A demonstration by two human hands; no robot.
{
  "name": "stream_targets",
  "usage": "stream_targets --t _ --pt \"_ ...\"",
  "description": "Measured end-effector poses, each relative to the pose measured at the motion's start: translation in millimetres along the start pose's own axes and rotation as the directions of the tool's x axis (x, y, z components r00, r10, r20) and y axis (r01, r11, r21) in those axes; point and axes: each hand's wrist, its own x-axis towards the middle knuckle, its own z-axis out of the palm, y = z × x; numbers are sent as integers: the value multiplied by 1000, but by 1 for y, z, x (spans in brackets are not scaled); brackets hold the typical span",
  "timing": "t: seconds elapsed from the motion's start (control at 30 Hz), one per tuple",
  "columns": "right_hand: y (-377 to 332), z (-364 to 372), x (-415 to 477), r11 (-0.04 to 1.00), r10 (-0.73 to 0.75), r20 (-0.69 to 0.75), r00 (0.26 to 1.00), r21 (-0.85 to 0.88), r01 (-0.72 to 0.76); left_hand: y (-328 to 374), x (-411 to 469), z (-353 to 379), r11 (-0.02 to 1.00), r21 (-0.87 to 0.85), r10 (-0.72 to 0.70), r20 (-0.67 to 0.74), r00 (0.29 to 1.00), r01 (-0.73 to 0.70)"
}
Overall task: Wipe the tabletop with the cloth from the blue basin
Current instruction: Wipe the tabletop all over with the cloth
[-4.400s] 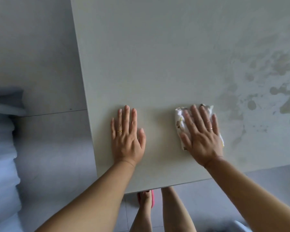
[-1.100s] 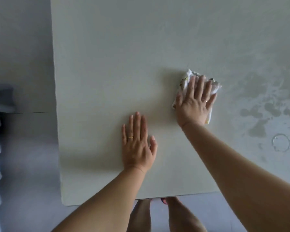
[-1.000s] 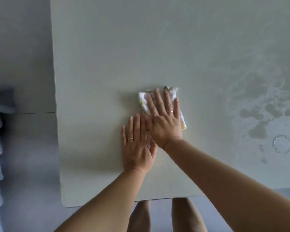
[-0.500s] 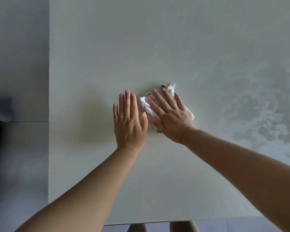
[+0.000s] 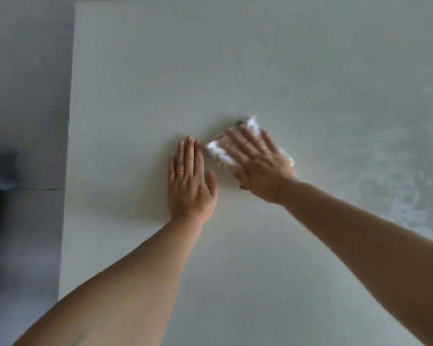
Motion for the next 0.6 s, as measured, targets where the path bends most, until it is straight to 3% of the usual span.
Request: stream_targets --t 0.07,0.13,0.17,0.2,0.23,0.3,0.37,0.4,0.47,0.53,0.57,0.6 --pt "37 -3 10 970 237 -44 970 67 -234 0 0 -1 1000 2 3 0 1000 -3" --pt "38 -4 22 805 574 -22 819 198 -559 0 1 -1 1000 6 -3 4 1000 3" --pt "22 -4 30 733 661 -13 751 228 -641 0 1 -2 1000 9 -8 10 1000 8" --pt "1 -3 34 723 669 2 743 231 -651 0 2 -2 1000 14 -10 18 1000 10" --pt "-21 -2 36 781 599 11 801 216 -587 0 1 -2 1000 18 -11 25 1000 11" --pt "-44 -2 31 940 306 45 951 142 -309 0 1 -2 1000 18 -11 29 1000 10" --pt "-20 -9 32 997 67 44 997 37 -69 0 1 -2 1000 8 -6 17 1000 6" --pt "1 -11 35 999 46 39 998 6 -46 0 2 -2 1000 1 -2 6 1000 2" --pt "41 -14 48 964 264 16 964 39 -265 0 2 -2 1000 -11 4 -9 1000 -4" --pt "53 -17 63 782 595 15 804 221 -583 0 3 -1 1000 -19 -1 -12 1000 1" --pt "40 -18 71 698 685 13 729 275 -661 0 3 -1 1000 -22 -4 -8 1000 4" --pt "20 -17 77 678 704 12 710 287 -676 0 3 -1 1000 -25 -7 -3 1000 7"
